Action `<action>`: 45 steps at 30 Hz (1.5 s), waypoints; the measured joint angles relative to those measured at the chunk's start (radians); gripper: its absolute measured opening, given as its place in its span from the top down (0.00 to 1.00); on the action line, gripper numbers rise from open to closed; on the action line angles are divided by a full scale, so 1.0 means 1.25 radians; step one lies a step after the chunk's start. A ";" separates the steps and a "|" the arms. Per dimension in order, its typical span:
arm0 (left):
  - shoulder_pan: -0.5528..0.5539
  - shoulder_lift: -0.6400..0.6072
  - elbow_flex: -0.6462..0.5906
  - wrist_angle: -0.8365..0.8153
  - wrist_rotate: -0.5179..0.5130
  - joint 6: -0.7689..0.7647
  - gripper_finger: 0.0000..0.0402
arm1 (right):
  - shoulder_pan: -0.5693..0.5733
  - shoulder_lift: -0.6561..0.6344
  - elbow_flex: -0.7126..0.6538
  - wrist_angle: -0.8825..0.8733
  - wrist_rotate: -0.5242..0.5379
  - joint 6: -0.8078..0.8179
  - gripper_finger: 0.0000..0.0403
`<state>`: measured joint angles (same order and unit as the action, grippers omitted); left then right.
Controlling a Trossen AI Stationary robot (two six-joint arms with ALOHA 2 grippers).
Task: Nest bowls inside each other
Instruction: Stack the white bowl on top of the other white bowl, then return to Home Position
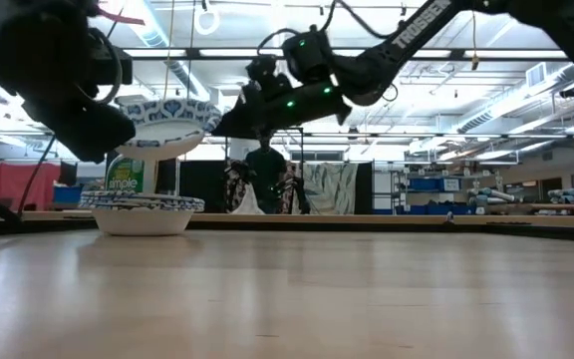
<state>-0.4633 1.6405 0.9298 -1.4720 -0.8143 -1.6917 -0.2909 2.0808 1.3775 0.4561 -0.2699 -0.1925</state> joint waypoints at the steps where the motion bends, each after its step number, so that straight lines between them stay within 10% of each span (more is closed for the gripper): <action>1: 0.009 0.000 0.000 -0.002 0.001 -0.005 0.60 | -0.004 0.009 0.014 -0.002 0.003 0.012 0.58; 14: 0.110 0.000 -0.067 0.056 0.070 0.020 0.61 | -0.017 0.231 0.340 -0.308 0.110 0.176 0.58; 33: 0.067 0.000 -0.074 0.060 0.077 0.070 0.61 | -0.009 0.168 0.352 -0.558 0.318 0.107 0.59; 38: 0.006 0.000 -0.018 0.037 0.040 0.070 0.61 | 0.002 0.138 0.345 -0.611 0.226 0.082 0.59; 45: 0.029 -0.022 -0.034 0.066 0.007 0.136 0.61 | 0.006 0.125 0.201 -0.323 0.078 0.090 0.59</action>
<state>-0.4276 1.6124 0.8876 -1.3891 -0.8059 -1.5221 -0.2832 2.2366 1.6292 0.0528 -0.1719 -0.0802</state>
